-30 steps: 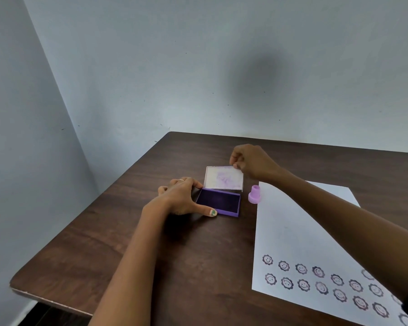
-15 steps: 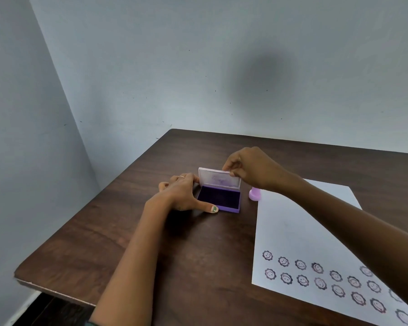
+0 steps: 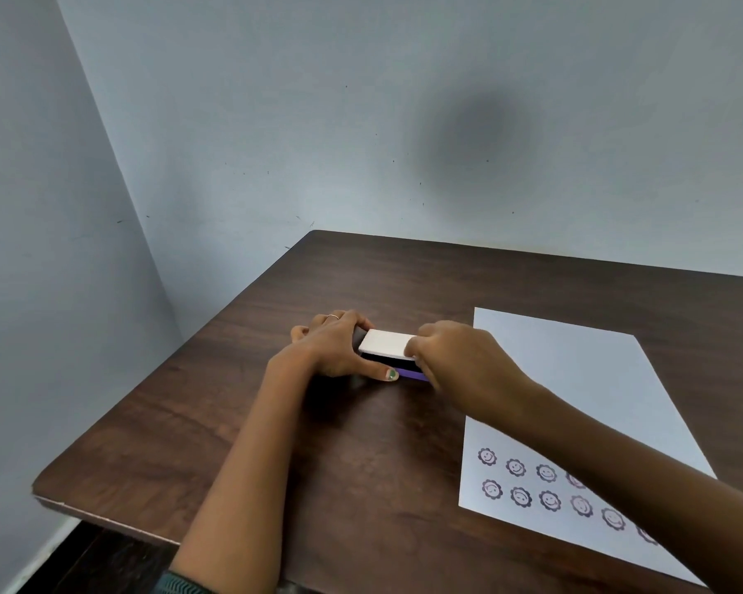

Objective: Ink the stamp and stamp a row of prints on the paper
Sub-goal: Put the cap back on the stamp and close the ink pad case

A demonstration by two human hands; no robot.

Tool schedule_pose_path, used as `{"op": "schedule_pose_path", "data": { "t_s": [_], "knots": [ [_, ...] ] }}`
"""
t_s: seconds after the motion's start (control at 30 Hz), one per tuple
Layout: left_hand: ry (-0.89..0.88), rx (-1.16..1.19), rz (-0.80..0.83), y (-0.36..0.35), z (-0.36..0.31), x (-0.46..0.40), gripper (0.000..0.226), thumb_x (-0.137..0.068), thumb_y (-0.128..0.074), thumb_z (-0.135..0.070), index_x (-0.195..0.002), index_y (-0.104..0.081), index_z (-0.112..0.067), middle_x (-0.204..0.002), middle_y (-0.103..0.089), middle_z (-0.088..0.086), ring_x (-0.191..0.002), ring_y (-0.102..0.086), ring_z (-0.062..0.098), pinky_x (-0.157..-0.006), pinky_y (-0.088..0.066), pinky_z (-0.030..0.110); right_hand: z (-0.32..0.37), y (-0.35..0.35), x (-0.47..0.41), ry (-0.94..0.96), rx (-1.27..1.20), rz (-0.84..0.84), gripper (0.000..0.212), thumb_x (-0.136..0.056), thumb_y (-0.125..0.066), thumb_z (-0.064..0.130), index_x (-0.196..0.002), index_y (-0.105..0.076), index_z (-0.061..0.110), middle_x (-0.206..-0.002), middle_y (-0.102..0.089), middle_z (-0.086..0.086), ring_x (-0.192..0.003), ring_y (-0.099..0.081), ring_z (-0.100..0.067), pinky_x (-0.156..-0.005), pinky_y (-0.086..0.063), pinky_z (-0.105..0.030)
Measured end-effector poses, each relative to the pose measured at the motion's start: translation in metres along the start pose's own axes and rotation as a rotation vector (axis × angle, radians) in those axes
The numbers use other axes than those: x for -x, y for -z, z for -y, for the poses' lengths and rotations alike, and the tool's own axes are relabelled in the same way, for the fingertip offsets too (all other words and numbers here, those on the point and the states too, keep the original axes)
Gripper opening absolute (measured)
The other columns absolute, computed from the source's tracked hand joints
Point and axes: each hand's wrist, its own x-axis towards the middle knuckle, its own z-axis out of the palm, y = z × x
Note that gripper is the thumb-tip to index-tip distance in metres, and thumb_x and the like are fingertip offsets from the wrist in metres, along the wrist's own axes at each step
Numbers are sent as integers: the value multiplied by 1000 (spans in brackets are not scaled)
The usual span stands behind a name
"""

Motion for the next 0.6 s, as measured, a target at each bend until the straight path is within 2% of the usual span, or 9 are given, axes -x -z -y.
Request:
{"op": "schedule_pose_path", "data": {
  "t_s": [0.17,0.27,0.33,0.43,0.5,0.6],
  "knots": [
    [3,-13,10,1,0,1,82,-56,-69,-73,-125,-40,-39,-141,-41,-3,-133,-27,20,-101,-18,41,-6,5,-2,-50,-114,-15,24,-91,-49,21,-110,-63,14,-110,-65,-6,-100,-57,-22,-78,-46,-32],
    [-18,-15,43,3,0,2,91,-56,-69,-74,-133,-33,-43,-149,-34,-4,-138,-22,22,-106,-17,45,-17,13,-11,-99,-144,-5,26,-88,-54,28,-110,-63,15,-112,-65,-5,-104,-55,-20,-83,-50,-37],
    [-36,3,68,6,2,3,92,-57,-69,-72,-136,-30,-46,-153,-29,-6,-141,-18,22,-109,-17,48,-25,17,-21,-121,-156,95,35,-84,-60,34,-114,-61,16,-118,-65,-4,-108,-54,-20,-88,-49,-39],
    [-51,63,83,9,4,6,85,-60,-71,-69,-134,-34,-49,-153,-28,-9,-142,-14,20,-114,-16,49,-32,19,-34,-149,-157,338,58,-77,-67,44,-127,-52,18,-132,-57,-2,-120,-49,-22,-98,-42,-42],
    [-59,77,81,9,5,6,81,-62,-71,-66,-133,-37,-49,-152,-29,-11,-142,-14,19,-114,-16,50,-34,18,-39,-155,-130,468,69,-73,-70,48,-131,-47,20,-135,-53,-1,-122,-47,-23,-99,-37,-42],
    [-64,82,69,9,6,7,77,-65,-71,-64,-133,-39,-49,-152,-30,-11,-141,-15,19,-113,-16,49,-34,15,-42,-160,-159,534,72,-71,-72,47,-131,-46,19,-134,-52,-1,-120,-47,-22,-99,-38,-41]
  ]
}}
